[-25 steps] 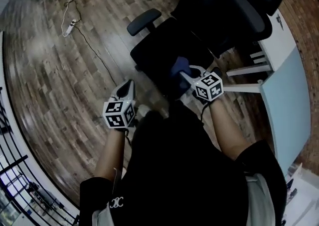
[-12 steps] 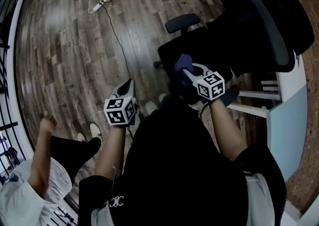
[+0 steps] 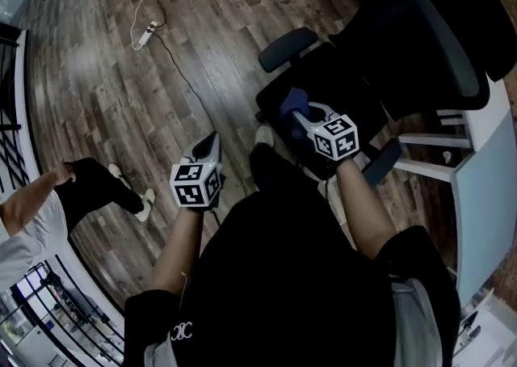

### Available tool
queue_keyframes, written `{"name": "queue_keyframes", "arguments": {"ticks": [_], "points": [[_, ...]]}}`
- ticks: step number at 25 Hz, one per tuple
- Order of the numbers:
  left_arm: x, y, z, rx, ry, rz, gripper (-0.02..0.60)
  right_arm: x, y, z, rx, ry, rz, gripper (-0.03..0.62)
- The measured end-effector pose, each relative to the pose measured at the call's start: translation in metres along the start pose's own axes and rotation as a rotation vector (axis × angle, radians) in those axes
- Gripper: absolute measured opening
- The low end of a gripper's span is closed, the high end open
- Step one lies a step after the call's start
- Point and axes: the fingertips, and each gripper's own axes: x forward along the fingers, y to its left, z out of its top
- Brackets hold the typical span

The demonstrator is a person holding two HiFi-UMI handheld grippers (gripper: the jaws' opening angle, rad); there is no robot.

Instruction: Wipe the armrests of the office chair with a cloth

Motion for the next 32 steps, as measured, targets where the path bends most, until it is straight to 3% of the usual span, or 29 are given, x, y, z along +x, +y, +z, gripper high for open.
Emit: {"name": "queue_keyframes", "arguments": {"ticks": [5,11,22,28,32], "points": [[0.034,0.012,0.055,0.106,0.051,-0.048,0.006,0.023,-0.046,0.016,0.110,-0.027,-0.097,0.077],[0.062,0.030,0.096,0.128,0.059,-0.045,0.006,0.054,-0.104,0.013,0.213,-0.003,-0.189,0.077],[0.087,0.053,0.107,0.150,0.125,-0.074,0.006,0.091,-0.228,0.018,0.302,0.088,-0.378,0.078],[0.099,0.083,0.130,0.145,0.136,-0.092,0.006,0.105,-0.272,0.041,0.295,0.163,-0.461,0.078],[0.101,0.106,0.135,0.122,0.146,-0.078,0.006,0.111,-0.292,0.034,0.335,0.223,-0.508,0.078]]}}
